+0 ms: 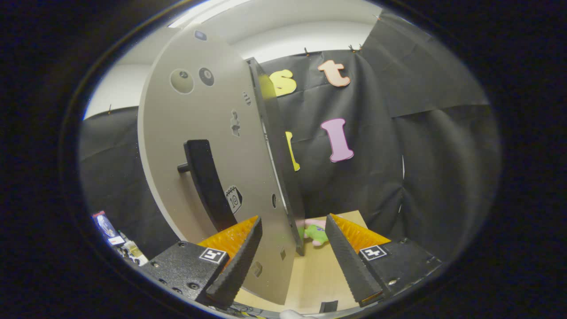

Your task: Open the shoe cabinet door, grab the shoes and put them into the shoe cabinet, then close the shoe cabinet door.

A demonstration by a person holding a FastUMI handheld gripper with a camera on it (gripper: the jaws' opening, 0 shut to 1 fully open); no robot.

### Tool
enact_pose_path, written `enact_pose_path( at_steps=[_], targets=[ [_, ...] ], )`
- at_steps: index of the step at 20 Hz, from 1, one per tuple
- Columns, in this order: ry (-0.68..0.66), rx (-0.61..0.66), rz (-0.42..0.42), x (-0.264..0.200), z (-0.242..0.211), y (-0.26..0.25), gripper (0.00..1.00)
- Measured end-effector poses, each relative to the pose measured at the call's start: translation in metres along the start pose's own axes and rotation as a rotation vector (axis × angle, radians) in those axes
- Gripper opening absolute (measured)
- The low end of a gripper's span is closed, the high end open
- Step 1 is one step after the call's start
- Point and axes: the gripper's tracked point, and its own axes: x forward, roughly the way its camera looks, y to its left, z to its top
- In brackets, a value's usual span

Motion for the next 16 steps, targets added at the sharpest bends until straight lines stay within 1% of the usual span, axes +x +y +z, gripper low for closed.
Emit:
enact_pose_path(
  at_steps=[3,5,9,14,16],
  targets=[
    [0.032,0.000,0.023,0.000,-0.015,0.033,0.95],
    [0.047,-0.004,-0.017,0.007,-0.023,0.045,0.95],
    [0.037,0.037,-0.080,0.020,-0.028,0.079,0.95],
    [0.026,0.007,-0.115,0.044,-0.037,0.132,0.95],
    [0.024,0.002,-0.104,0.057,-0.040,0.156,0.96]
  ],
)
